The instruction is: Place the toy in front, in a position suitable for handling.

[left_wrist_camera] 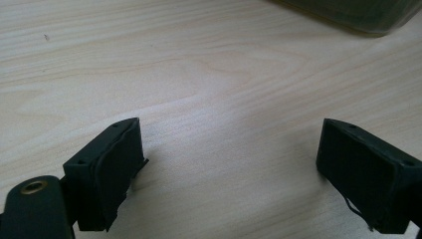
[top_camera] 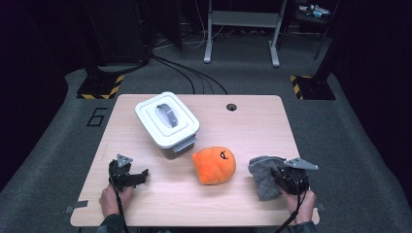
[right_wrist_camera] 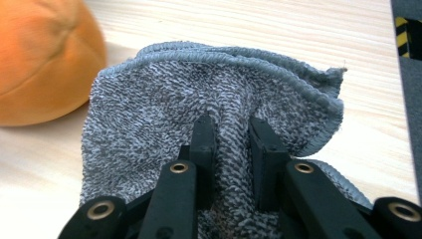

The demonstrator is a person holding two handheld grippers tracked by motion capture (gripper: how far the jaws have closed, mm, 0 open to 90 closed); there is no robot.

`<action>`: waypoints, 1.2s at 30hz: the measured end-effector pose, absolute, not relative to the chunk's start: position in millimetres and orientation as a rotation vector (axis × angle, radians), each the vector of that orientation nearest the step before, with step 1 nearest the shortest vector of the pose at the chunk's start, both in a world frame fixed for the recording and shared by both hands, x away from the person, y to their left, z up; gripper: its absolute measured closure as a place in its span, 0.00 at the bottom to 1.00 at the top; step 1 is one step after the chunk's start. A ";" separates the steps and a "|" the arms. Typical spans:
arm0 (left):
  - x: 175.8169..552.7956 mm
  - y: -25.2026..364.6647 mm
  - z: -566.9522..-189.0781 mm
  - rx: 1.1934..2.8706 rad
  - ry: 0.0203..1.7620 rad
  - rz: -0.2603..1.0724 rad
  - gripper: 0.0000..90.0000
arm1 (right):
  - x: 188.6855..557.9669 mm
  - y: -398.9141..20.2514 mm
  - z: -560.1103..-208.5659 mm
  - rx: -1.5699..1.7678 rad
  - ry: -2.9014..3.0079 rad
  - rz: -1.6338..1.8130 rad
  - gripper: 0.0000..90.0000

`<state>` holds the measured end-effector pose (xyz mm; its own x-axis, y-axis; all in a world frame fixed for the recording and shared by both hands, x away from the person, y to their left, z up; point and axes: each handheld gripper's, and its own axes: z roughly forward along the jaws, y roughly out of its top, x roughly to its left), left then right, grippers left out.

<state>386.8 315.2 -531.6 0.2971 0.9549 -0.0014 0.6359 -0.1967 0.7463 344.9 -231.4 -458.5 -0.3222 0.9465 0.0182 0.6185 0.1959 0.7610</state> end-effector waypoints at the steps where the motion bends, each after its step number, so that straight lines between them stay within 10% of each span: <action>1: 386.8 315.2 -531.6 1.922 1.416 0.634 0.12 | 348.4 -233.8 -458.5 1.464 2.013 0.941 0.83; 36: 386.8 315.4 -531.3 1.925 1.416 0.629 0.12 | 416.9 -265.7 -493.7 1.716 1.899 0.847 0.78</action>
<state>386.8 315.4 -531.3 0.2990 0.9543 -0.0025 0.6378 -0.1979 0.7443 416.9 -265.7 -493.7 -0.1315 0.9883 0.0771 0.7173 0.0412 0.6955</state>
